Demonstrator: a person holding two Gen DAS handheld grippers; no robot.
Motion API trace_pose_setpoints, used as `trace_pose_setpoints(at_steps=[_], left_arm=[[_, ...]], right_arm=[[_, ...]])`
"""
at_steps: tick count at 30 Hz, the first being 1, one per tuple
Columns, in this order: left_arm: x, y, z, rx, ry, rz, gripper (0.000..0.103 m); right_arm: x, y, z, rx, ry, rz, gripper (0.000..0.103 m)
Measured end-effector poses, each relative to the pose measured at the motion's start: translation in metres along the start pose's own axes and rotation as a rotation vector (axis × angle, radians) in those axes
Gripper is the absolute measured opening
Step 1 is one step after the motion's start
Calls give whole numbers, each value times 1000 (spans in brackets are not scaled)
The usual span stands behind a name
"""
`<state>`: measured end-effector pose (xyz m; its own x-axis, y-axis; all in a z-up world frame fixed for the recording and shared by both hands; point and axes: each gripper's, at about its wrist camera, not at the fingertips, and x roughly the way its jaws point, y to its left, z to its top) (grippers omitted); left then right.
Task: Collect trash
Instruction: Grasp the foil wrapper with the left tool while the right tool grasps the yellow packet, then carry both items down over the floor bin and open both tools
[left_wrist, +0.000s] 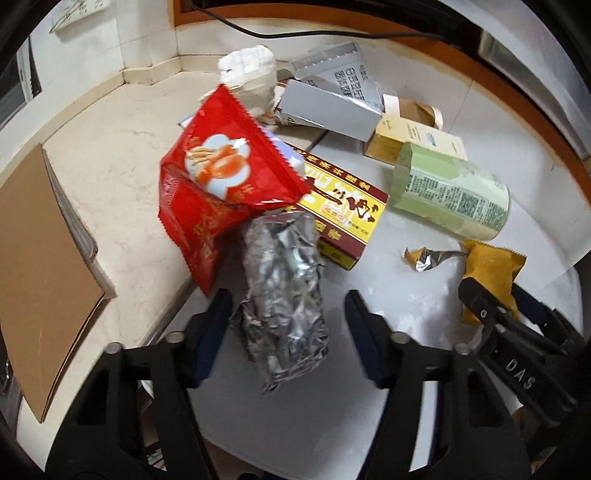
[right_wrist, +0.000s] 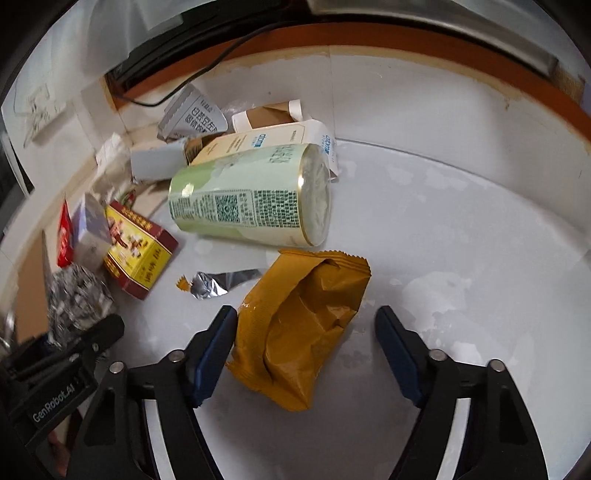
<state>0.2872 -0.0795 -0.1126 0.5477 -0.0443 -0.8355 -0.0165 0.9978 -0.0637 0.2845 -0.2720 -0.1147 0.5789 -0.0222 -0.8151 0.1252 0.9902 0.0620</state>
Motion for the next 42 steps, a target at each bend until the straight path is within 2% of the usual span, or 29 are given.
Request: trace_pose_setpoints(at_steps=[1,3,4,9,16,21,27,34,38,42], left_arm=[[2,-3,0,9,4,7,46],[3,-8,-2,23,3,6,46],[2,-10,-3,24,3,2,46],[-6,-11,-12,25,-7,-16,44],[-42,-2,-36,11,-64,-67,44],[-90,9,-61,11,-145,-100,44],[-143,30,-93,-7,-199,-131,44],[-188,56,-139,30,-241,-95,44],[-199,78,-172,36,-239,-75,44],[-195,104,-202,6,-236,-94,44]], right_arm=[[1,2,0,-12,-9,-14,65],[1,3,-2,-21,-17,-23,47],[2,3,-1,-20,-21,-23,42],[-12,2,-11,-15,-24,5,38],[-60,3,-32,-15,-70,53,36],[-102,5,-56,-13,-98,123,35],[-149,17,-94,-55,-98,211,35],[-192,47,-143,-160,-123,284,36],[-200,68,-168,-234,-109,316,36],[-185,92,-196,-327,-63,336,36]])
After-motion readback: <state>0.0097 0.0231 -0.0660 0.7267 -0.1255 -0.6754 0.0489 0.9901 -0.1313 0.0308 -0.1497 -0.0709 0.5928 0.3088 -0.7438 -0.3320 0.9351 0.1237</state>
